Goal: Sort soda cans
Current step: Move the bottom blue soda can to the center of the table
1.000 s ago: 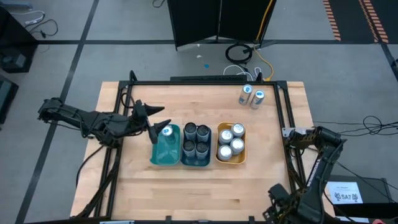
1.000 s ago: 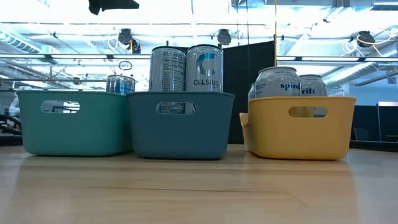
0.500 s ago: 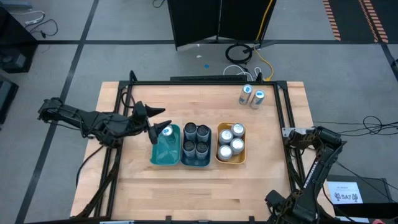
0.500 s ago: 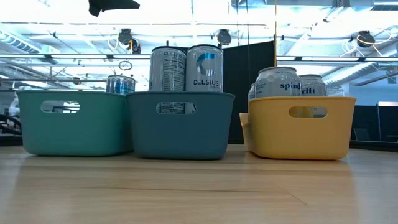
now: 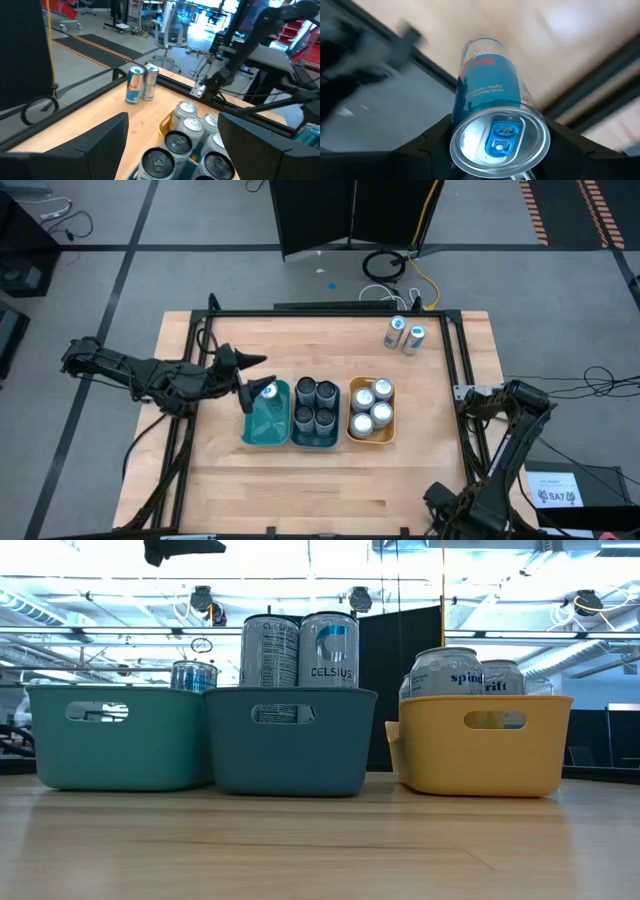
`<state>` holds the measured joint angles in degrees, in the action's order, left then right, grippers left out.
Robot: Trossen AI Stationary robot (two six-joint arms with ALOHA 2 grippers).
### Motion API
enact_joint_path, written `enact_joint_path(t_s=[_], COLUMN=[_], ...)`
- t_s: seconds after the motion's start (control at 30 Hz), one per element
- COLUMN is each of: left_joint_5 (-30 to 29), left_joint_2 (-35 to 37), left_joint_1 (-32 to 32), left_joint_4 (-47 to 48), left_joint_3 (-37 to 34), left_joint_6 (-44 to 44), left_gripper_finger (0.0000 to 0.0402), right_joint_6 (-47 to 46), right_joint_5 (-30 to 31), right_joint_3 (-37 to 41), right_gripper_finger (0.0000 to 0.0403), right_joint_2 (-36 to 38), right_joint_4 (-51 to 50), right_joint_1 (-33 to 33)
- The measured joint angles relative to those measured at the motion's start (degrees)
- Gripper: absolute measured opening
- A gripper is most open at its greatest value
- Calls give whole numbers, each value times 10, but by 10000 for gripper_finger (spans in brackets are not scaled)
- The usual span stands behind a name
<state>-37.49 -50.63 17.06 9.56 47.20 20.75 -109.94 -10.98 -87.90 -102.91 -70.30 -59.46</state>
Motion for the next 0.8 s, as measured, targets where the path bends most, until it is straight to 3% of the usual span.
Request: enact_joint_path(t_s=[0.33, 0.57, 0.8], left_joint_5=[34, 34, 33], left_joint_2=[0, 0, 0], left_joint_1=[43, 68, 70], left_joint_4=[7, 23, 38], left_joint_3=[0, 0, 0], left_joint_6=[-33, -32, -32], left_gripper_finger=[315, 315, 315], right_joint_6=[86, 232, 409], right_joint_5=[186, 176, 115], right_joint_3=[-11, -44, -154], right_gripper_finger=[220, 220, 220], right_joint_2=[94, 97, 2], right_joint_4=[1, 35, 37], right_joint_1=[96, 214, 328])
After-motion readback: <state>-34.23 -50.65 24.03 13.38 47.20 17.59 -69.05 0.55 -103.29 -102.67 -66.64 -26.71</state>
